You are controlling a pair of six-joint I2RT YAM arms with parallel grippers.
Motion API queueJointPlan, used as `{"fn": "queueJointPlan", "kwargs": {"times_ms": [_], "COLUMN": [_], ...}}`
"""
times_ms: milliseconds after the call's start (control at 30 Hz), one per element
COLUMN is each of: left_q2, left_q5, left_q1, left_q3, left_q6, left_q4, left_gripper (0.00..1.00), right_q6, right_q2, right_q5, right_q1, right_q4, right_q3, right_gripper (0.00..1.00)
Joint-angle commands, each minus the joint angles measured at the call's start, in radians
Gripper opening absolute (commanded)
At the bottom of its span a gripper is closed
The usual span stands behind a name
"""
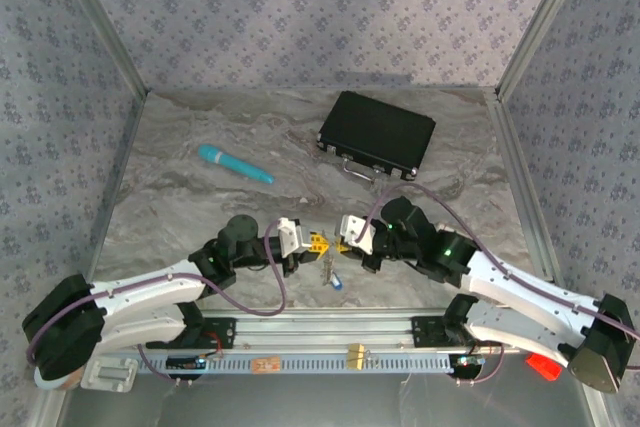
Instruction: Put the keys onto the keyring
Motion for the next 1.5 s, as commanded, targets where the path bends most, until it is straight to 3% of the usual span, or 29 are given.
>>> {"fn": "queueJointPlan", "kwargs": {"times_ms": [0,100,167,200,267,400,533,633,800,900,1100,1467], "left_q2": [-0.005,-0.001,-0.002,-0.005,-0.015,-0.051,-0.114,-0.190,-0.376,-0.451,-0.470,-0.452], "left_q5": [-0.058,-0.090,-0.127,-0.149,-0.208,-0.461,-0.894,-1.100,-1.133,-1.132,-1.077,-1.033], "left_q1": [0.000,-0.001,-0.001,0.000,0.000,0.000,0.005,0.059,0.176,0.233,0.299,0.331], "left_q3": [0.031,0.033,0.012,0.005,-0.004,0.001,0.023,0.019,-0.029,-0.049,-0.067,-0.093], "left_q6": [0.027,0.029,0.019,0.017,0.017,0.026,-0.004,-0.087,-0.283,-0.359,-0.421,-0.421], "left_q4": [-0.056,-0.070,-0.033,-0.015,0.002,-0.049,-0.171,-0.250,-0.299,-0.335,-0.392,-0.378], "left_gripper": [0.06,0.42,0.80,0.90,0.99,0.99,0.99,0.99,0.99,0.99,0.99,0.99], "right_q6": [-0.005,0.001,0.001,-0.001,-0.005,-0.027,-0.063,-0.059,0.100,0.130,0.013,-0.128], "right_q2": [-0.024,-0.016,-0.002,0.010,0.037,0.117,0.222,0.298,0.404,0.469,0.571,0.545], "right_q5": [0.048,0.052,0.046,0.046,0.045,0.023,-0.012,-0.050,-0.108,-0.019,0.193,0.505], "right_q1": [-0.009,-0.010,-0.010,-0.008,-0.008,-0.001,0.022,0.040,0.038,0.037,0.041,0.035], "right_q4": [-0.055,-0.042,-0.028,-0.025,-0.014,0.025,0.075,0.168,0.425,0.416,0.169,-0.317], "right_q3": [0.031,0.028,0.039,0.052,0.072,0.121,0.195,0.244,0.265,0.269,0.260,0.200], "right_gripper": [0.00,0.00,0.00,0.00,0.00,0.00,0.00,0.00,0.00,0.00,0.00,0.00]}}
